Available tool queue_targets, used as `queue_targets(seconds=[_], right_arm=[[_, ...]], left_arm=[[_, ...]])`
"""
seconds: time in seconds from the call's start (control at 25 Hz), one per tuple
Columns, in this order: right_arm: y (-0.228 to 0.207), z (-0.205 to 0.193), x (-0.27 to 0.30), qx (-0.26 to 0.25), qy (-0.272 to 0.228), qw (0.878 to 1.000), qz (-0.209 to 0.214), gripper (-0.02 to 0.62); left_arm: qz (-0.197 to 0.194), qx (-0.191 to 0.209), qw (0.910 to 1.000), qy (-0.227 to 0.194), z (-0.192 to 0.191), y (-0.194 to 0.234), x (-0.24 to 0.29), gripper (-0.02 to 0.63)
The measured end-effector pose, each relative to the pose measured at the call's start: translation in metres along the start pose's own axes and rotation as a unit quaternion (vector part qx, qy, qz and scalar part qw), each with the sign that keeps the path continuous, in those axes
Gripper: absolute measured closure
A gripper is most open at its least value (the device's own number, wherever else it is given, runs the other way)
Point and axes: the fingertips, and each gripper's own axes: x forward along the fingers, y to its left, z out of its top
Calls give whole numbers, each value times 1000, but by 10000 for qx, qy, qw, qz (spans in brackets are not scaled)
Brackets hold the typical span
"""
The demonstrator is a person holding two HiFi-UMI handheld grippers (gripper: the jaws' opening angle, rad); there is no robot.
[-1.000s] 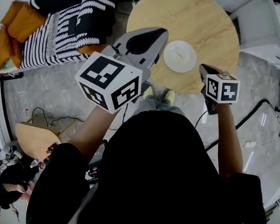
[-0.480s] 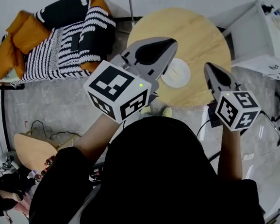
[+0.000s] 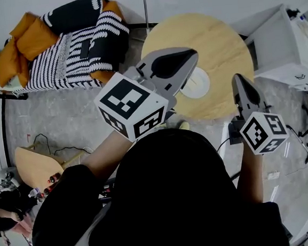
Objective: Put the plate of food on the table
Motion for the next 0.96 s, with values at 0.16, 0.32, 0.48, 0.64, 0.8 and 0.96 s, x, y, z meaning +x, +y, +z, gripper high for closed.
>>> queue_targets(seconds=[0.16,0.32,0.48,0.64,0.8,0.96], right_arm=[[0,-2,0,27,-19,10000,-21,586],[4,-3,-2,0,-5,10000,-3,586],[6,-4,-4,-36,13,10000,8,586],[6,-8,-3,-24,82,10000,5,586],[8,-8,-4,-44,93,9999,3,586],[9,-11,-7,-28,96,9999,-8,586]], left_arm=[[-25,-37,10000,21,-4,0,0,598],[-62,-46,10000,19,-4,-3,-3,598],[-87,-46,10000,11,-3,-7,-3,598],[-101,-48,9999,31,-4,-9,-3,598],[-133,-44,9999,51,-3,-9,-2,598],[-210,-28,9997,91,-4,-14,-1,598]])
